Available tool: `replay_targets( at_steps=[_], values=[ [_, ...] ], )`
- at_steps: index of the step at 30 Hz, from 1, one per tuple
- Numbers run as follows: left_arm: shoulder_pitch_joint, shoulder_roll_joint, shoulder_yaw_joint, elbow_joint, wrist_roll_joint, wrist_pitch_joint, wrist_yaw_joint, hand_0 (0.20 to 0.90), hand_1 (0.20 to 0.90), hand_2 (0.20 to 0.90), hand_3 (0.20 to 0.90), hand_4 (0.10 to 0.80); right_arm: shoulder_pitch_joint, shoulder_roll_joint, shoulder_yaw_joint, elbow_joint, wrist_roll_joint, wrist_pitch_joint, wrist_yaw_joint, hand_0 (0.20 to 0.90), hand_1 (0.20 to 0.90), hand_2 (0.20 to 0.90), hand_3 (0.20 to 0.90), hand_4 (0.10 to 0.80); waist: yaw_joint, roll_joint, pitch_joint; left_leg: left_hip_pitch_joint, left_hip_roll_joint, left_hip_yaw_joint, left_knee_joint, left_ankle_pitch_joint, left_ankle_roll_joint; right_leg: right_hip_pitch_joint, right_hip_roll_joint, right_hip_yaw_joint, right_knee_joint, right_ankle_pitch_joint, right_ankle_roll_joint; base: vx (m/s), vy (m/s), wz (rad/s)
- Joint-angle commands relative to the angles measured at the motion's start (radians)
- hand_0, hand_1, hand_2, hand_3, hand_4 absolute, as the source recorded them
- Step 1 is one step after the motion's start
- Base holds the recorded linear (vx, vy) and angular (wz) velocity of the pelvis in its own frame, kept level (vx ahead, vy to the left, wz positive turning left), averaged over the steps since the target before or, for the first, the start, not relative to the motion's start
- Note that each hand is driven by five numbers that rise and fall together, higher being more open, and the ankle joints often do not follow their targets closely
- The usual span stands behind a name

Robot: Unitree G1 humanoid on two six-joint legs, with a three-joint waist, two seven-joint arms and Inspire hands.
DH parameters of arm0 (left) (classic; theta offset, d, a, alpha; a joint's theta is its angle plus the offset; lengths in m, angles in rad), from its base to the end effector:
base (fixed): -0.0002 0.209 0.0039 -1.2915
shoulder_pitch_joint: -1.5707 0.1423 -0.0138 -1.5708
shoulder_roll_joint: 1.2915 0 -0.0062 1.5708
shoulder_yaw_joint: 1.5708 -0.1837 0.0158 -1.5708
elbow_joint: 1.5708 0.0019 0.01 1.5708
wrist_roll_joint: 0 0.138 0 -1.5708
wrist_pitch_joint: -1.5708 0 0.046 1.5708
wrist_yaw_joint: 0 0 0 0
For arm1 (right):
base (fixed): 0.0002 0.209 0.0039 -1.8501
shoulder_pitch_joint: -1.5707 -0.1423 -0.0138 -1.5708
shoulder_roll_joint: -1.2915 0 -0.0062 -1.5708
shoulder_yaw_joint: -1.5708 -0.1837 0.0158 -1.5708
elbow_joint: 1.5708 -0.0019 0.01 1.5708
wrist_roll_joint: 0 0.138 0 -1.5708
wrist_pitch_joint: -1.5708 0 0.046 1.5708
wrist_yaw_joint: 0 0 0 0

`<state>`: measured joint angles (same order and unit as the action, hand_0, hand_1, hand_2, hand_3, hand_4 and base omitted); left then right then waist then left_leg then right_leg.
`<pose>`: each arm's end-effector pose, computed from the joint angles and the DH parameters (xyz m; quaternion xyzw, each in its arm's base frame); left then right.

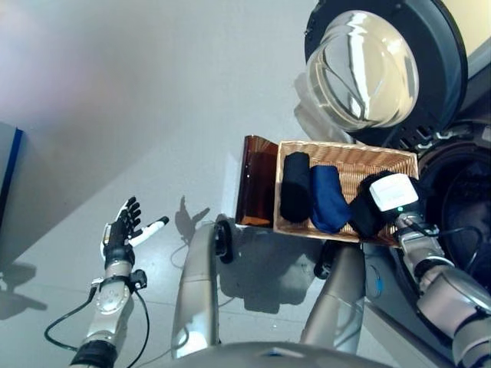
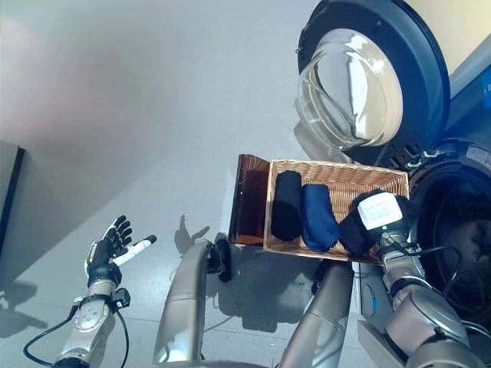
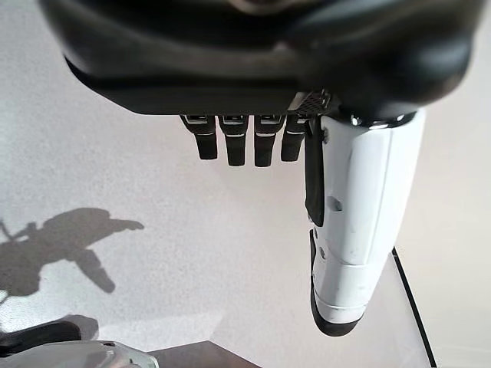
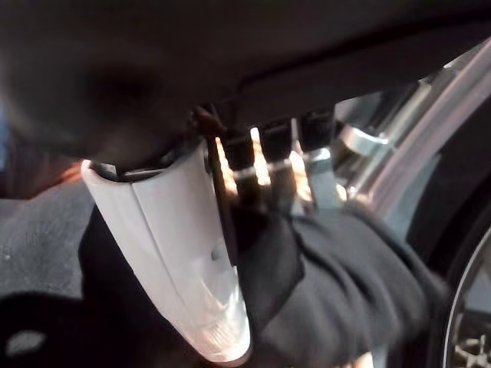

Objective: Pick up the clothes and place them into the washing machine

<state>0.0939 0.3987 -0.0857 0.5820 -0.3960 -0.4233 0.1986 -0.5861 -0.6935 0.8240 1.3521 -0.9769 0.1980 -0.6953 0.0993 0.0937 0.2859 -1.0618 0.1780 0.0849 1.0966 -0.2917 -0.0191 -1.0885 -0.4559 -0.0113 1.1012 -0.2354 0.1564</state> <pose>0.1465 0.2526 -0.0336 0.0423 0.1145 0.1777 0.9765 0.2295 -0.3393 0.0181 -0.9213 0.0930 -0.0078 0.3776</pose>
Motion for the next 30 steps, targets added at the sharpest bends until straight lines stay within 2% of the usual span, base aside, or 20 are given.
replay_targets(
  at_steps=[1, 10, 14, 18, 22, 25, 27, 28, 30],
  values=[
    [0.004, 0.064, 0.11, -0.072, 0.022, -0.062, 0.025, 0.9, 0.9, 0.9, 0.9, 0.8, 0.007, -0.053, -0.044, 0.045, 0.053, 0.061, -0.007, 0.2, 0.2, 0.2, 0.2, 0.3, -0.004, -0.002, -0.022, 0.063, 0.039, -0.034, -0.022, -0.04, -0.083, 0.046, 0.01, 0.077, -0.078, 0.036, -0.057, 0.0, 0.0, 0.0],
    [-0.001, 0.053, 0.12, -0.053, 0.028, -0.058, 0.032, 0.9, 0.9, 0.9, 0.9, 0.8, 0.019, -0.056, -0.084, 0.04, 0.075, 0.065, -0.013, 0.2, 0.2, 0.2, 0.2, 0.3, -0.005, -0.008, -0.026, 0.076, 0.037, -0.029, -0.036, -0.039, -0.08, 0.059, 0.007, 0.075, -0.097, 0.046, -0.054, 0.003, 0.001, 0.0],
    [0.004, 0.046, 0.119, -0.063, 0.037, -0.052, 0.041, 0.9, 0.9, 0.9, 0.9, 0.8, 0.032, -0.028, -0.156, 0.013, 0.184, 0.023, -0.035, 0.2, 0.2, 0.2, 0.2, 0.3, -0.005, -0.012, -0.028, 0.105, 0.036, -0.022, -0.078, -0.024, -0.078, 0.092, 0.008, 0.061, -0.142, 0.067, -0.049, 0.04, 0.006, 0.01],
    [-0.007, 0.034, 0.128, -0.012, 0.031, -0.05, 0.064, 0.9, 0.9, 0.9, 0.9, 0.8, 0.081, 0.019, -0.322, -0.131, 0.467, -0.172, -0.051, 0.2, 0.2, 0.2, 0.2, 0.3, -0.019, -0.028, -0.029, 0.151, 0.031, -0.007, -0.16, 0.011, -0.079, 0.141, 0.017, 0.038, -0.222, 0.107, -0.041, 0.049, -0.003, -0.01],
    [-0.012, 0.028, 0.133, -0.002, 0.032, -0.046, 0.079, 0.9, 0.9, 0.9, 0.9, 0.8, 0.137, 0.062, -0.463, -0.231, 0.731, -0.308, -0.033, 0.2, 0.2, 0.2, 0.2, 0.3, -0.03, -0.037, -0.029, 0.197, 0.03, 0.003, -0.25, 0.045, -0.082, 0.189, 0.025, 0.012, -0.303, 0.147, -0.03, 0.032, -0.015, -0.06],
    [-0.019, 0.022, 0.152, 0.017, 0.029, -0.043, 0.096, 0.9, 0.9, 0.9, 0.9, 0.8, 0.167, 0.103, -0.54, -0.304, 0.872, -0.376, -0.025, 0.2, 0.2, 0.2, 0.2, 0.3, -0.035, -0.041, -0.027, 0.239, 0.026, 0.016, -0.326, 0.072, -0.084, 0.231, 0.029, -0.012, -0.376, 0.176, -0.021, 0.041, -0.019, -0.04],
    [-0.025, 0.016, 0.15, 0.018, 0.035, -0.038, 0.098, 0.9, 0.9, 0.9, 0.9, 0.8, 0.165, 0.135, -0.571, -0.276, 0.956, -0.407, -0.009, 0.2, 0.2, 0.2, 0.2, 0.3, -0.032, -0.042, -0.024, 0.274, 0.02, 0.019, -0.378, 0.092, -0.083, 0.272, 0.03, -0.029, -0.427, 0.196, -0.016, -0.003, -0.039, -0.09],
    [-0.025, 0.016, 0.156, 0.009, 0.038, -0.037, 0.098, 0.9, 0.9, 0.9, 0.9, 0.8, 0.166, 0.146, -0.582, -0.286, 0.986, -0.419, 0.001, 0.2, 0.2, 0.2, 0.2, 0.3, -0.035, -0.046, -0.019, 0.28, 0.014, 0.03, -0.417, 0.142, -0.075, 0.286, 0.027, -0.046, -0.473, 0.242, -0.025, -0.047, -0.039, -0.03],
    [-0.027, 0.016, 0.158, 0.011, 0.044, -0.032, 0.095, 0.9, 0.9, 0.9, 0.9, 0.8, 0.172, 0.166, -0.613, -0.292, 1.055, -0.449, 0.017, 0.2, 0.2, 0.2, 0.2, 0.3, -0.039, -0.048, -0.019, 0.31, 0.01, 0.028, -0.466, 0.163, -0.077, 0.324, 0.027, -0.066, -0.521, 0.26, -0.02, 0.005, -0.039, -0.01]
  ],
)
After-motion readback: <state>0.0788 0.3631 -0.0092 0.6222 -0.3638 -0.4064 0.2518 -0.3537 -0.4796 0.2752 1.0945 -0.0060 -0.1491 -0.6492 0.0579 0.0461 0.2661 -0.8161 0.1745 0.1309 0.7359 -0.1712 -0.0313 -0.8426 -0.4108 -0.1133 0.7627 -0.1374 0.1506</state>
